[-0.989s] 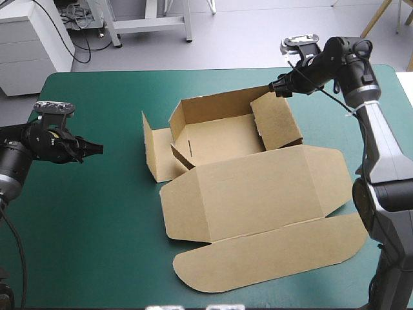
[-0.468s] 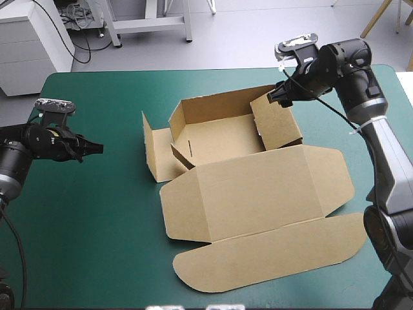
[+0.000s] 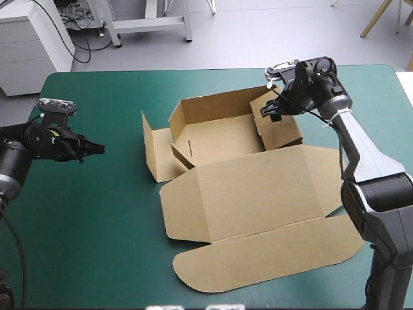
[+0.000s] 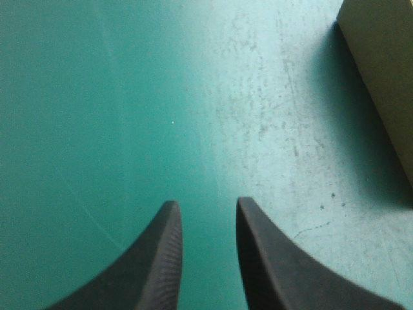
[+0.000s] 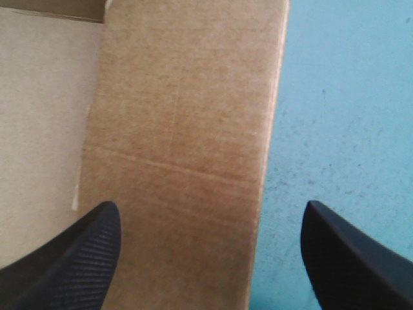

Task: Fold the box

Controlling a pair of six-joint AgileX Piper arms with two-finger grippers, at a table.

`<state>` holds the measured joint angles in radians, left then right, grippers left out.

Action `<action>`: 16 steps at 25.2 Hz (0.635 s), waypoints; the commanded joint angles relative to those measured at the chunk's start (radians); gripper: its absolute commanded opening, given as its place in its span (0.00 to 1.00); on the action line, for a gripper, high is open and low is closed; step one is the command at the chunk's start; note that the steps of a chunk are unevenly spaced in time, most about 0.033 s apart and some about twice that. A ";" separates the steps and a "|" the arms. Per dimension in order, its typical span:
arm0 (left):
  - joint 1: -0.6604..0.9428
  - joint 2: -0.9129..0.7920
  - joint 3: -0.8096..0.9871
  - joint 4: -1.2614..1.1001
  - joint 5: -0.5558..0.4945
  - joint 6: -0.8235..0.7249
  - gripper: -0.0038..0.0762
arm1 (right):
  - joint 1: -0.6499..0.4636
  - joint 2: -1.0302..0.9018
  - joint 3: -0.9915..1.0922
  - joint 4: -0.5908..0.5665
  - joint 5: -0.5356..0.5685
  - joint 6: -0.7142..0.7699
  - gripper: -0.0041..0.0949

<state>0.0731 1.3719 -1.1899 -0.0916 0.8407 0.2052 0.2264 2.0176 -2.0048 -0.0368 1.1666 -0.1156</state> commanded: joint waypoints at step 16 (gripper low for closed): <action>-0.001 -0.038 -0.025 -0.031 -0.037 0.010 0.30 | -0.042 0.053 -0.024 0.068 -0.070 -0.020 0.03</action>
<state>0.0731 1.3719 -1.1899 -0.1027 0.8433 0.2114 0.1898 2.1261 -2.0048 0.0282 1.1125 -0.1162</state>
